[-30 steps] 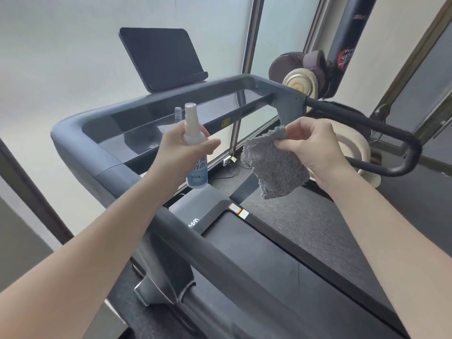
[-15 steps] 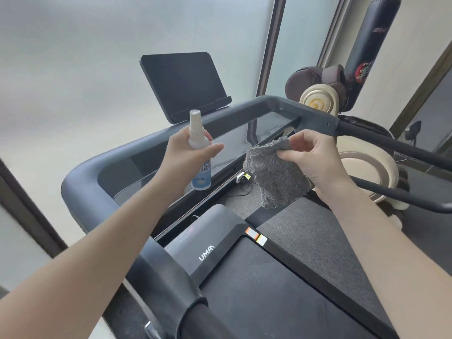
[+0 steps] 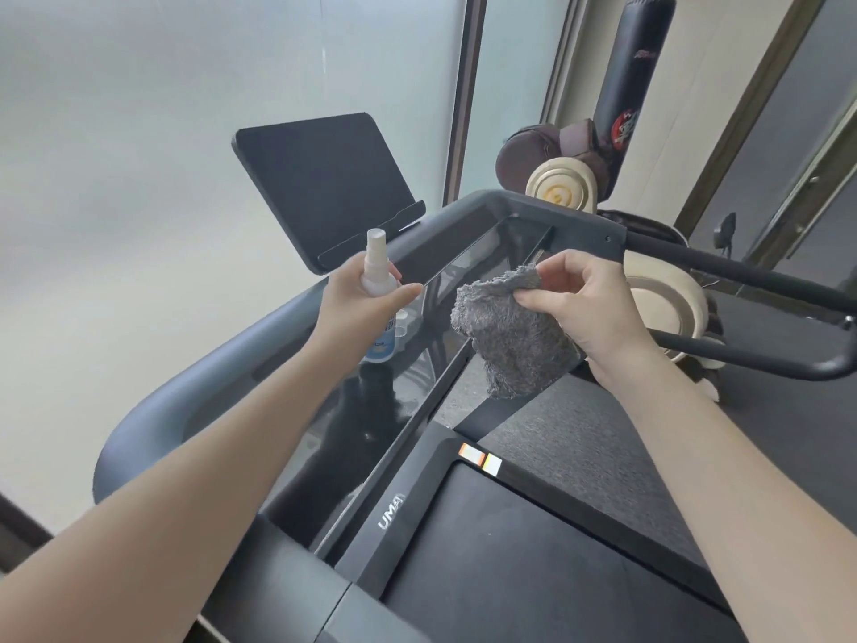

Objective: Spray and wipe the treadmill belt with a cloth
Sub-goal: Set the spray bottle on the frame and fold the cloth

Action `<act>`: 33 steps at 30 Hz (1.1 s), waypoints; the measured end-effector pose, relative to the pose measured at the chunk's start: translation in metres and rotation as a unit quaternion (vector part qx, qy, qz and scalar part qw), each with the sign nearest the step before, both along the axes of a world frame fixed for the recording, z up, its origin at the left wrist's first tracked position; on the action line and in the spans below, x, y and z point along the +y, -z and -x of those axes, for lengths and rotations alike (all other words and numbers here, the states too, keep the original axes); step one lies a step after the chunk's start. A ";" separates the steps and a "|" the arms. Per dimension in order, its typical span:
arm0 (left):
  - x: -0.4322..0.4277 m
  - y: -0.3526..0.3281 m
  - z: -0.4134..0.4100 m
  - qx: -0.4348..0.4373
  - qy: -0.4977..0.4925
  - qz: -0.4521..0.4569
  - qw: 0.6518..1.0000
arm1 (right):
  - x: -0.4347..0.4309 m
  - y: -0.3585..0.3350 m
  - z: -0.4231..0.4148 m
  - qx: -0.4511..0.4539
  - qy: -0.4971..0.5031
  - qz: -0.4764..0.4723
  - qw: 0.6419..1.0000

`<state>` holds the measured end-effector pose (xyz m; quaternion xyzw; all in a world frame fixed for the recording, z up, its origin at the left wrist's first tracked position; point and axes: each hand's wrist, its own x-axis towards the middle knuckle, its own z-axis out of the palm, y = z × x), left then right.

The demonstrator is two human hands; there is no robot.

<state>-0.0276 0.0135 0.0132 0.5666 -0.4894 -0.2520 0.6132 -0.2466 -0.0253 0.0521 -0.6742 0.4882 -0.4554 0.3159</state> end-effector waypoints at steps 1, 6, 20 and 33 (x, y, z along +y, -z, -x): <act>-0.004 0.002 -0.003 -0.005 0.001 -0.001 1.000 | -0.001 0.000 0.000 0.003 0.004 0.003 1.000; -0.018 0.014 -0.010 -0.013 -0.002 0.001 1.000 | -0.002 0.001 -0.002 0.008 0.009 0.011 1.000; -0.008 0.015 -0.006 -0.031 -0.003 0.008 0.999 | 0.016 -0.005 0.023 -0.010 0.015 0.008 1.000; 0.057 -0.021 0.015 -0.081 -0.113 0.097 0.985 | 0.057 -0.020 0.060 -0.044 0.024 0.032 0.998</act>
